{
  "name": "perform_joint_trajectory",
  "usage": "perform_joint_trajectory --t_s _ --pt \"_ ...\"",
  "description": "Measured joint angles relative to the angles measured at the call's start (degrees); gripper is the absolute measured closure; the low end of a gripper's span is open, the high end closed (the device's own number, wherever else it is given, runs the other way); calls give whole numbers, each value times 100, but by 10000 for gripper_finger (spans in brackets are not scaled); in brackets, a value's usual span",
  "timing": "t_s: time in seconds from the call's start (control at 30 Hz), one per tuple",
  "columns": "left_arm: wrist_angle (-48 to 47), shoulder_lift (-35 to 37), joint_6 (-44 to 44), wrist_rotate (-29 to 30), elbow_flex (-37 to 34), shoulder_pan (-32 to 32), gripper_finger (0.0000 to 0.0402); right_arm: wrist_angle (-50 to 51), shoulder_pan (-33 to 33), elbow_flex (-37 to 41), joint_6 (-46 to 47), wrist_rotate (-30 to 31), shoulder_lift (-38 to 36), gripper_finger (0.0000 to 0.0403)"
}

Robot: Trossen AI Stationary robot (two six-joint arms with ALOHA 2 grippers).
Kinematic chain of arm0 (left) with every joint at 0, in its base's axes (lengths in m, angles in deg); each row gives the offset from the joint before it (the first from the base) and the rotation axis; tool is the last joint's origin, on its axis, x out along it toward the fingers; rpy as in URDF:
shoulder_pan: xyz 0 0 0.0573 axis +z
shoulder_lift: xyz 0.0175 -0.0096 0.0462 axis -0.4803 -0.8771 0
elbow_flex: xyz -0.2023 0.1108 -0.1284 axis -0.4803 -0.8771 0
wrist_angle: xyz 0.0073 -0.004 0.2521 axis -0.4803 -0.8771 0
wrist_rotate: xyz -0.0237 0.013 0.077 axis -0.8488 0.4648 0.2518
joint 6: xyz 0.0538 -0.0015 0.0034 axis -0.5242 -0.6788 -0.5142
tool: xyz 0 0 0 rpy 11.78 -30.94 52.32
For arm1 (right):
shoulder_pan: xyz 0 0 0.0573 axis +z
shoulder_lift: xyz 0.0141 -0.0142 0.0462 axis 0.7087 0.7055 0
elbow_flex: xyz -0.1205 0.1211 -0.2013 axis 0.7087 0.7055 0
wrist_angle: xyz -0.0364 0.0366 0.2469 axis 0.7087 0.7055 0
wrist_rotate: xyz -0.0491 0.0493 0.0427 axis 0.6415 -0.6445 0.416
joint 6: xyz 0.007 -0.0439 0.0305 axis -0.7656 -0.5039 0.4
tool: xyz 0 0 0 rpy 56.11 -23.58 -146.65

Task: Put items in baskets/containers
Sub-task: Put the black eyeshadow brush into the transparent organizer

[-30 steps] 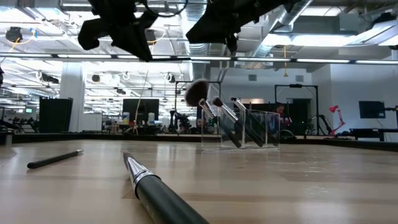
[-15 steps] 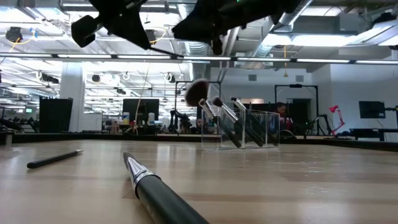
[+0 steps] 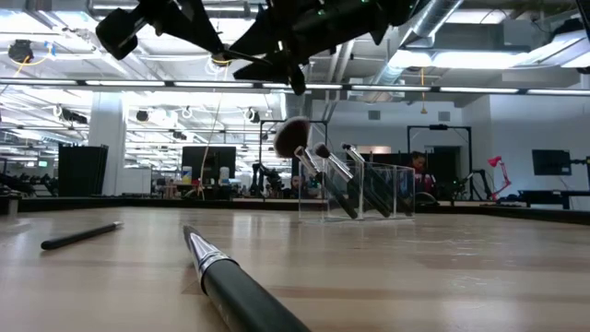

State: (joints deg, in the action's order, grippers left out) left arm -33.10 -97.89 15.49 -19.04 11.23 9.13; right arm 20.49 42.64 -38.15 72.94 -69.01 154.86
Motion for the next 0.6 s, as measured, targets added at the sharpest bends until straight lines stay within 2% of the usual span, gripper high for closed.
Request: perform_joint_trajectory --t_s 0.23,0.5,0.6 --pt "7 -6 20 39 0 -39 384 179 16 -2 10 -5 -55 204" --pt "-32 -194 10 33 -2 -115 384 257 23 -2 15 -189 -144 217" --pt "-38 -327 -35 239 -2 -113 384 202 66 -4 66 -297 -123 224"
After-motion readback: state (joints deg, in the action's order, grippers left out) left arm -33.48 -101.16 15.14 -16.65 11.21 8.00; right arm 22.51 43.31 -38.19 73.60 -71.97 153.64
